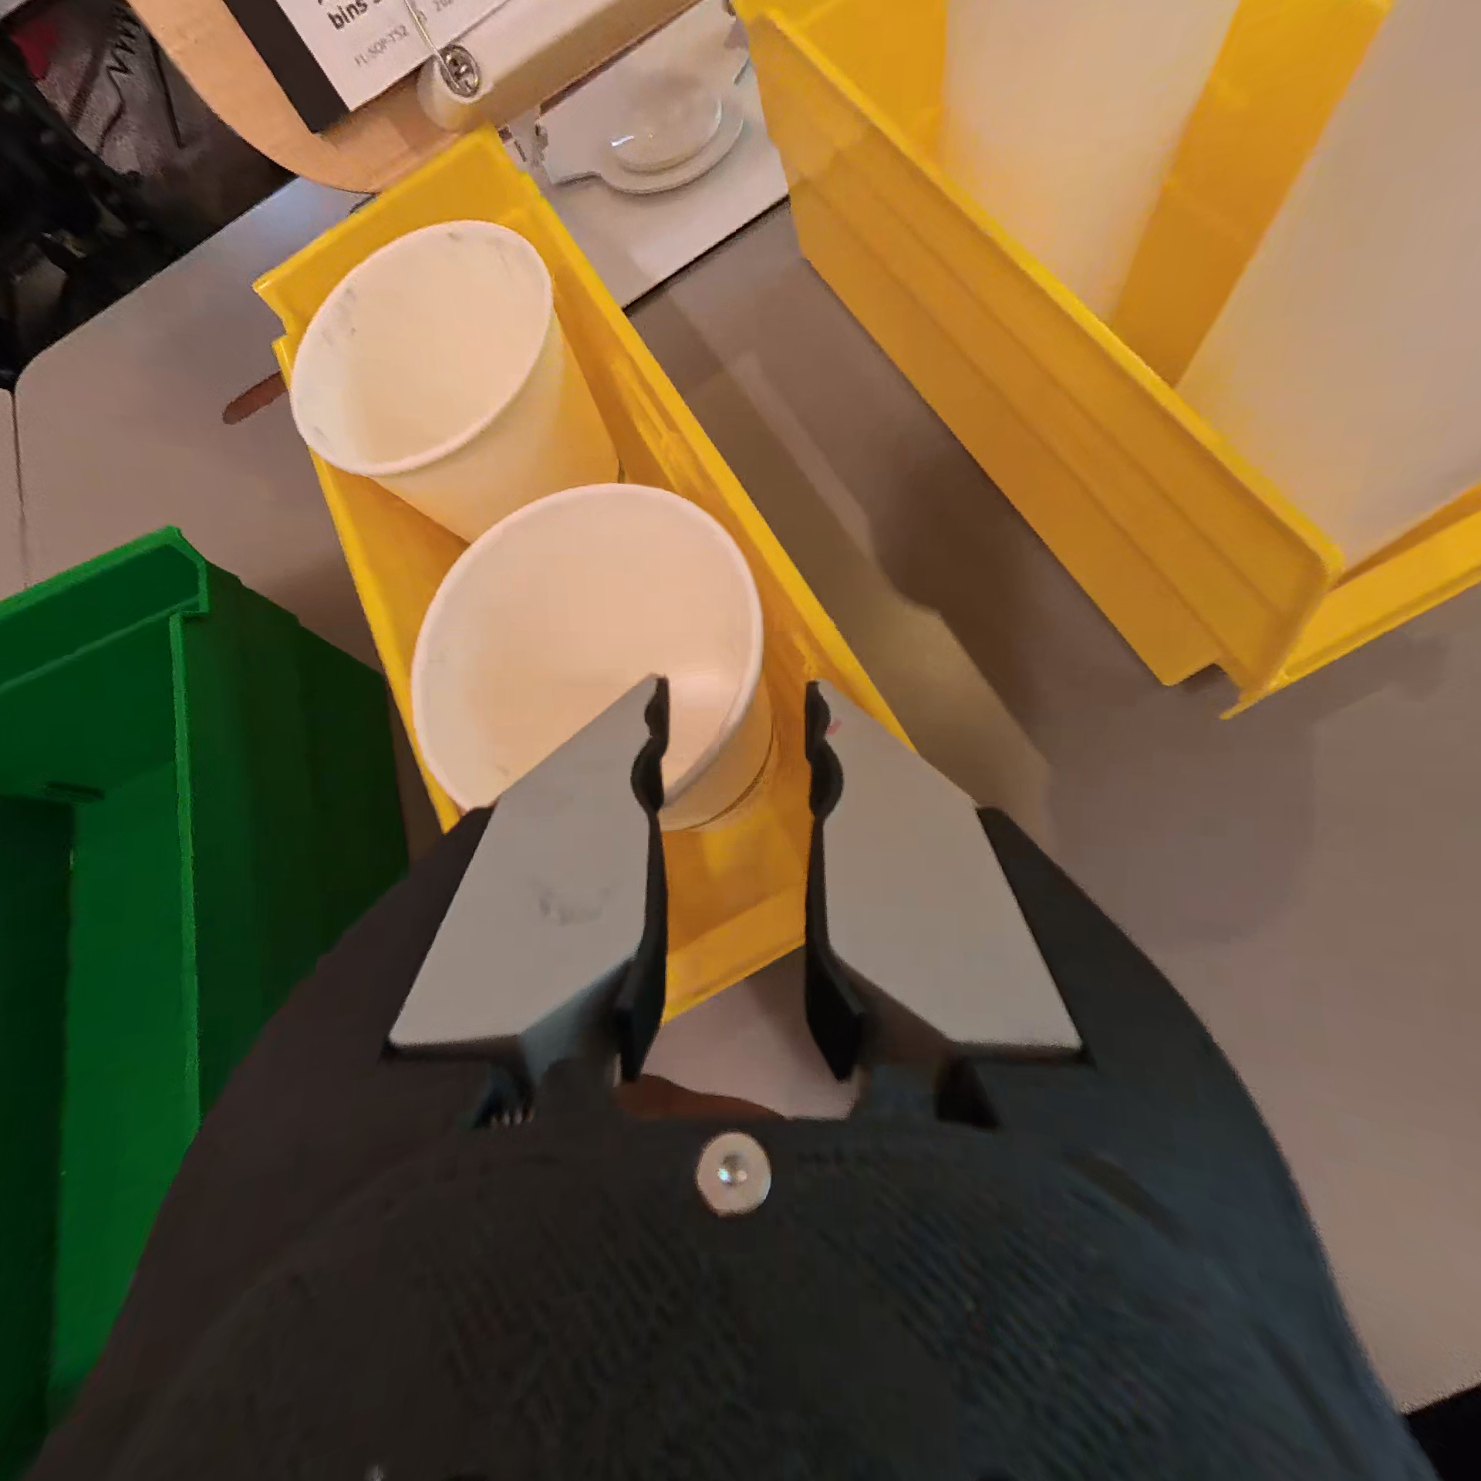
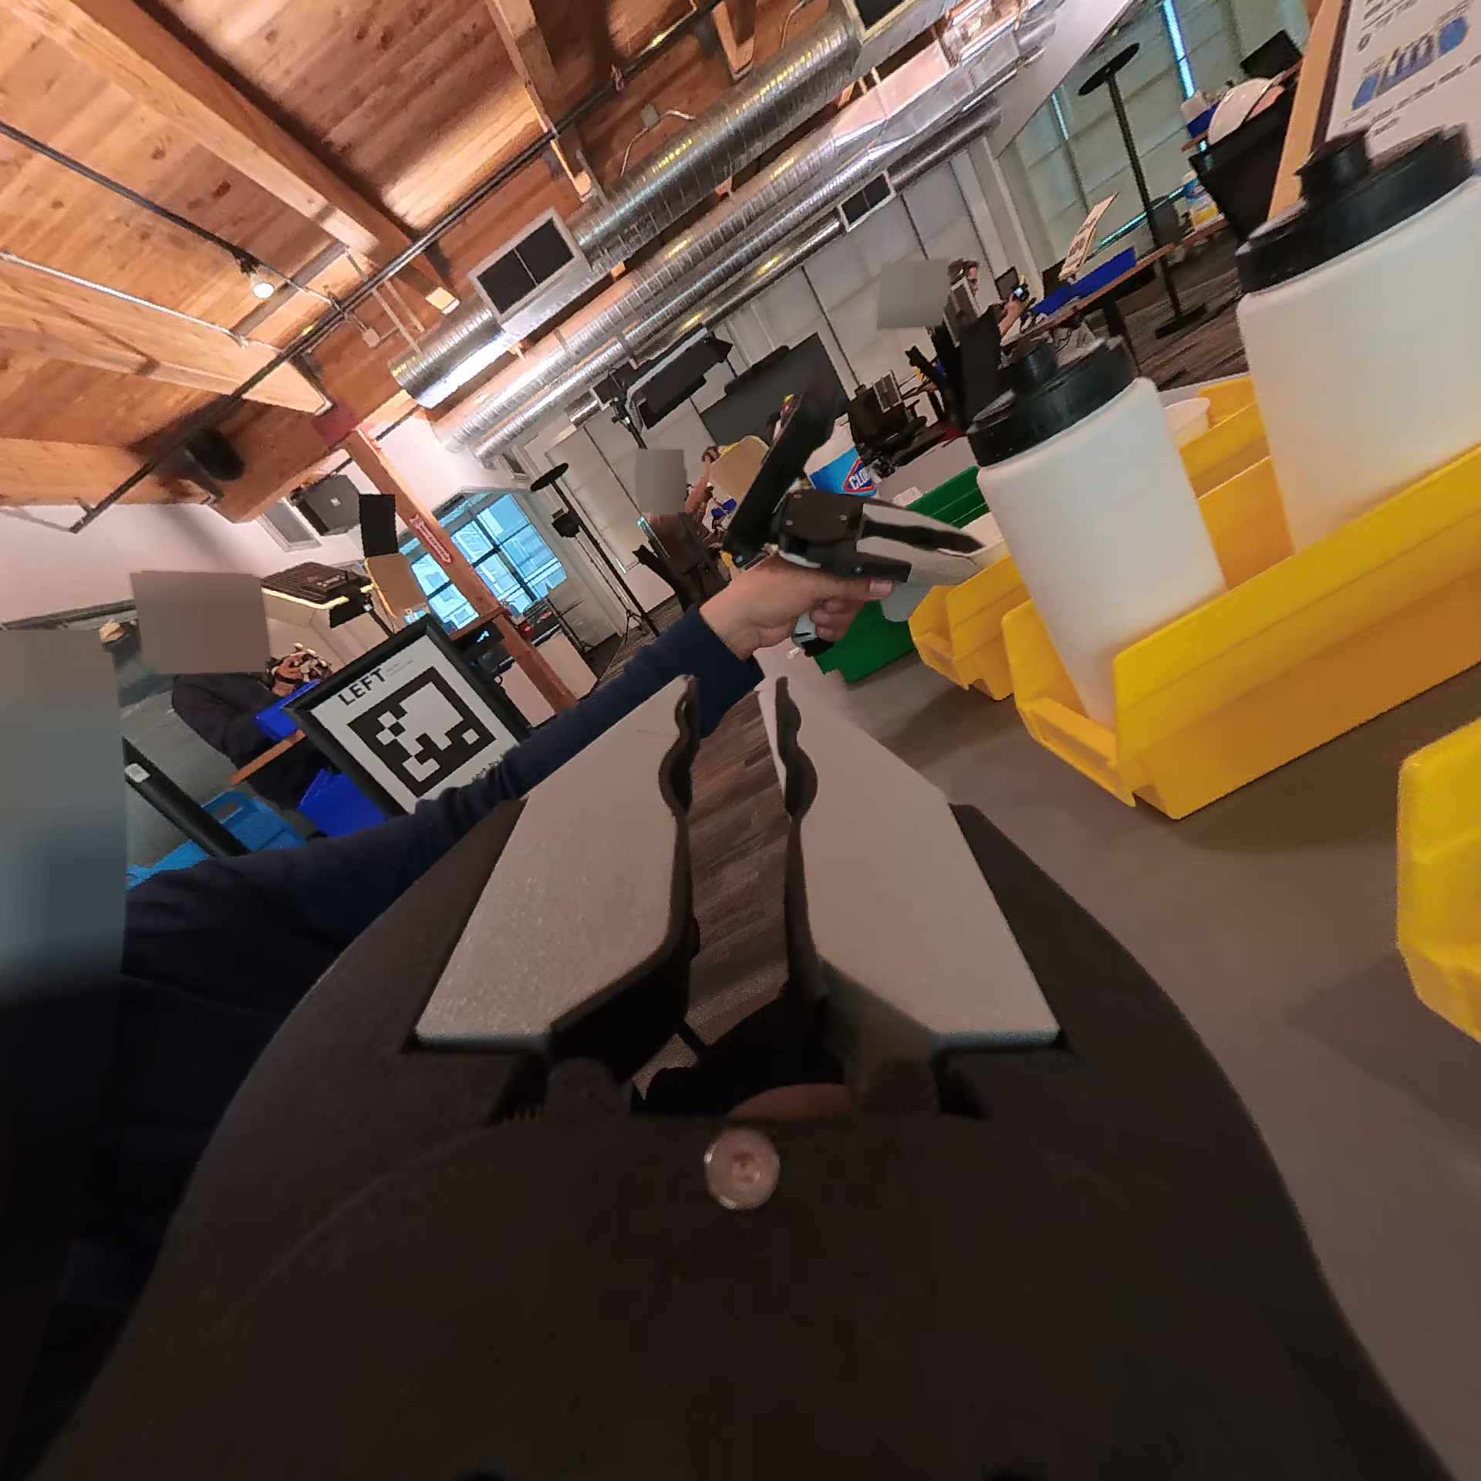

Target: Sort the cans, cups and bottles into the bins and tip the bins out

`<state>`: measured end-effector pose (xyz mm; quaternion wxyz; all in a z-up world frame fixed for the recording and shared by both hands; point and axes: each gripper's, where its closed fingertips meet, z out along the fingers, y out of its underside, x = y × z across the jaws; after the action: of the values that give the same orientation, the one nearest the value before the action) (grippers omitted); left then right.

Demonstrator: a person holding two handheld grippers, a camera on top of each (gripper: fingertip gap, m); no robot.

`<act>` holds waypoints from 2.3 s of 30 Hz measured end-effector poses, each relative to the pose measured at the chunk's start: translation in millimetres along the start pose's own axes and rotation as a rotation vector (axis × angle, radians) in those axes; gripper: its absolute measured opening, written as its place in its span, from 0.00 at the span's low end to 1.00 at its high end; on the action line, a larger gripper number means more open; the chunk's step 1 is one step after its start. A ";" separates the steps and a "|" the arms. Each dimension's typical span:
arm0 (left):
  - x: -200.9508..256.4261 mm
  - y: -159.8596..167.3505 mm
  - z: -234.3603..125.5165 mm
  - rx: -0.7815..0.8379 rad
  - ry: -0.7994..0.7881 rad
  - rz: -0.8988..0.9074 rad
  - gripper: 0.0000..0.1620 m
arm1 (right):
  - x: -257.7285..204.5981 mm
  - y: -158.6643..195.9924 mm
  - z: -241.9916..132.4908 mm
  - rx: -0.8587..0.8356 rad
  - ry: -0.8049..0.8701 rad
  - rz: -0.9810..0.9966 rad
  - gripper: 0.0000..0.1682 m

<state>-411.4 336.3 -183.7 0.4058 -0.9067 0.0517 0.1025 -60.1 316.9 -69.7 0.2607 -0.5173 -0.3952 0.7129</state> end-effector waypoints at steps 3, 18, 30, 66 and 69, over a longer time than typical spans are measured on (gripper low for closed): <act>-5.1 -0.8 -10.2 0.031 -0.065 0.004 0.30 | 2.8 -4.0 -6.6 0.006 0.039 -0.025 0.10; 134.8 -10.6 -88.2 0.395 0.080 0.046 0.34 | 18.5 -12.8 -26.3 0.013 0.157 -0.059 0.15; 121.2 -20.1 28.4 0.244 -0.120 -0.030 0.26 | 13.1 -10.5 -23.6 -0.008 0.163 -0.079 0.17; 132.9 24.5 -10.3 0.272 -0.038 -0.061 0.03 | 34.4 68.6 29.0 -0.327 0.201 -0.065 0.26; 132.5 25.2 -16.9 0.306 -0.046 -0.077 0.08 | 36.9 66.0 26.7 -0.315 0.210 -0.054 0.27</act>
<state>-284.4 305.5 -221.2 0.5438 -0.8331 0.0223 0.0987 -95.0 301.4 -140.2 0.2354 -0.6123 -0.4865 0.5771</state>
